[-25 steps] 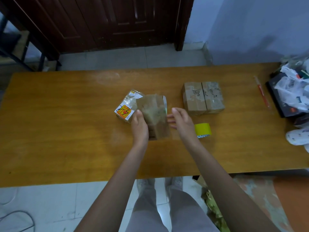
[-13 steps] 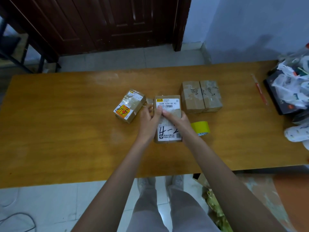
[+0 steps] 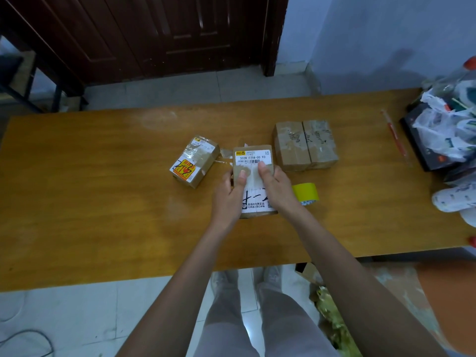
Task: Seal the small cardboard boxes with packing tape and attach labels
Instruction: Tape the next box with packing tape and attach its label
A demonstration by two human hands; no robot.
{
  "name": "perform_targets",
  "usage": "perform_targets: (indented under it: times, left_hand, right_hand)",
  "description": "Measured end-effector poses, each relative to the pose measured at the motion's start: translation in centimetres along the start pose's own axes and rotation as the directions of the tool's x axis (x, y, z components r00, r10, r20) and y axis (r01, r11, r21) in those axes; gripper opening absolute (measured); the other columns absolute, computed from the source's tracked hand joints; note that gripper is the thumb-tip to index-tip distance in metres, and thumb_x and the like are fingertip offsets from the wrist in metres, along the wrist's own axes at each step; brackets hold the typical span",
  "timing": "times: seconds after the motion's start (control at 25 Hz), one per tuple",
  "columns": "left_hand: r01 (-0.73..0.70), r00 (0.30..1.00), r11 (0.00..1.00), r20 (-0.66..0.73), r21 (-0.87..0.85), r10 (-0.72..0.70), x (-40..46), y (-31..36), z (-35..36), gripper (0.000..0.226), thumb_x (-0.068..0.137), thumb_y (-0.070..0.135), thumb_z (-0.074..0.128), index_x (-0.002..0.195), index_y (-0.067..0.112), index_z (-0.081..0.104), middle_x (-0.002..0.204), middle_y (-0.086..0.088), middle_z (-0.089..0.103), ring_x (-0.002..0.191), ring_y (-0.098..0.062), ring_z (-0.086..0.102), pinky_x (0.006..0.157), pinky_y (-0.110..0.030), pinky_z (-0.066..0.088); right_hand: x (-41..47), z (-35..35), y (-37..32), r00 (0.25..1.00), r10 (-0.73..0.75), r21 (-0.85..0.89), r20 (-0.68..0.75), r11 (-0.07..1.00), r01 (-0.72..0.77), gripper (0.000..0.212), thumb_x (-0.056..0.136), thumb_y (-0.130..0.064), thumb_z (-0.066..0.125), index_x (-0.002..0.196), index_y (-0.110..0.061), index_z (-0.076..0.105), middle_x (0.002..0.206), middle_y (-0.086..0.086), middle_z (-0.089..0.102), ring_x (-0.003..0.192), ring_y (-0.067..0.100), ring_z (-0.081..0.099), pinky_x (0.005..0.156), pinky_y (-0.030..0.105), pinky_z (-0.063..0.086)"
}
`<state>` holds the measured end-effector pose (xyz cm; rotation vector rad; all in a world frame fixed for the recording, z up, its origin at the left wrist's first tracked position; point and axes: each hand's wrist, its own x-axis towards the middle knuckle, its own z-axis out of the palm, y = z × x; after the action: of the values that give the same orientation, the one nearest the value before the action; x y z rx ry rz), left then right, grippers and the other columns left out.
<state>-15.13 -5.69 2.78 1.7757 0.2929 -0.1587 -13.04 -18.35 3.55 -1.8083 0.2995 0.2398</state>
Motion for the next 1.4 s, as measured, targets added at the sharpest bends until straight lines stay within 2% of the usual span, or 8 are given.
perform_targets:
  times: [0.24,0.36,0.52,0.8,1.04,1.16,1.24,1.4]
  left_hand:
    - [0.034,0.999,0.997,0.018,0.066,-0.035,0.3,0.1,-0.4,0.028,0.1,0.052,0.038,0.109,0.029,0.052,0.094,0.009,0.067,0.084,-0.003,0.066,0.07,-0.026,0.052]
    - [0.047,0.999,0.998,0.008,0.052,-0.048,0.8,0.5,-0.5,0.037,0.101,0.053,0.031,0.117,0.024,0.049,0.093,0.013,0.063,0.076,0.011,0.062,0.06,-0.011,0.046]
    - [0.169,0.986,0.977,0.028,-0.126,-0.167,1.4,0.6,0.2,0.03,0.094,0.051,0.053,0.105,0.023,0.049,0.103,0.003,0.067,0.087,-0.008,0.069,0.071,-0.026,0.056]
    - [0.08,0.989,0.996,-0.126,0.04,-0.075,0.6,0.3,0.9,0.033,0.101,0.045,0.04,0.1,0.014,0.049,0.092,0.001,0.064,0.086,-0.018,0.065,0.072,-0.035,0.051]
    - [0.142,0.987,0.99,-0.081,0.007,-0.141,0.8,0.1,0.8,0.037,0.101,0.051,0.033,0.101,0.018,0.05,0.097,-0.003,0.066,0.09,-0.02,0.066,0.079,-0.04,0.053]
    - [0.266,0.963,0.942,0.101,-0.207,-0.25,1.4,0.0,-0.3,0.043,0.099,0.053,0.041,0.116,0.016,0.057,0.106,-0.009,0.07,0.093,-0.024,0.07,0.078,-0.039,0.057]
    - [0.291,0.946,0.881,0.251,-0.373,-0.206,1.6,-0.1,-0.4,0.037,0.098,0.047,0.045,0.113,0.02,0.067,0.108,-0.012,0.072,0.097,-0.03,0.07,0.084,-0.043,0.057]
    - [0.257,0.961,0.941,0.162,-0.222,-0.224,1.4,-0.4,1.1,0.05,0.096,0.057,0.043,0.114,0.016,0.066,0.098,-0.013,0.074,0.087,-0.028,0.073,0.07,-0.036,0.059]
  right_hand:
    - [-0.3,-0.3,0.0,0.989,0.13,0.143,0.071,0.98,-0.139,0.056,0.102,-0.051,0.022,0.1,-0.018,0.067,0.097,0.008,0.072,0.088,0.013,0.07,0.077,0.036,0.055]
    - [-0.6,-0.4,0.1,0.977,0.169,0.162,0.131,0.968,-0.189,0.048,0.093,-0.059,0.045,0.107,-0.018,0.068,0.099,0.004,0.074,0.088,0.016,0.072,0.076,0.034,0.058]
    - [-1.5,0.4,0.7,0.997,0.071,0.039,0.005,0.997,-0.071,0.033,0.075,-0.055,0.073,0.095,-0.03,0.066,0.084,-0.01,0.073,0.073,0.002,0.07,0.059,0.021,0.055]
    - [-2.1,0.4,1.4,0.985,-0.141,-0.293,-0.104,0.95,0.105,0.039,0.086,-0.06,0.057,0.097,-0.025,0.07,0.078,-0.01,0.072,0.067,0.0,0.067,0.059,0.026,0.055]
    - [-1.7,0.3,1.6,0.993,-0.02,-0.218,-0.118,0.976,-0.006,0.048,0.096,-0.054,0.044,0.082,-0.013,0.065,0.071,0.0,0.068,0.064,0.015,0.065,0.054,0.031,0.048]
    - [-1.0,-0.4,1.2,0.984,0.177,0.156,0.034,0.971,-0.18,0.039,0.095,-0.047,0.052,0.106,-0.012,0.064,0.091,0.002,0.072,0.079,0.014,0.07,0.058,0.021,0.051]
    - [-0.7,-0.5,1.2,0.962,0.243,0.332,0.124,0.903,-0.271,0.041,0.095,-0.042,0.054,0.116,-0.008,0.061,0.101,0.012,0.072,0.087,0.026,0.071,0.064,0.028,0.056]
    - [-0.8,0.6,1.2,0.983,0.183,0.098,0.023,0.978,-0.185,0.048,0.091,-0.055,0.053,0.112,-0.013,0.062,0.095,0.007,0.072,0.082,0.023,0.071,0.074,0.042,0.059]
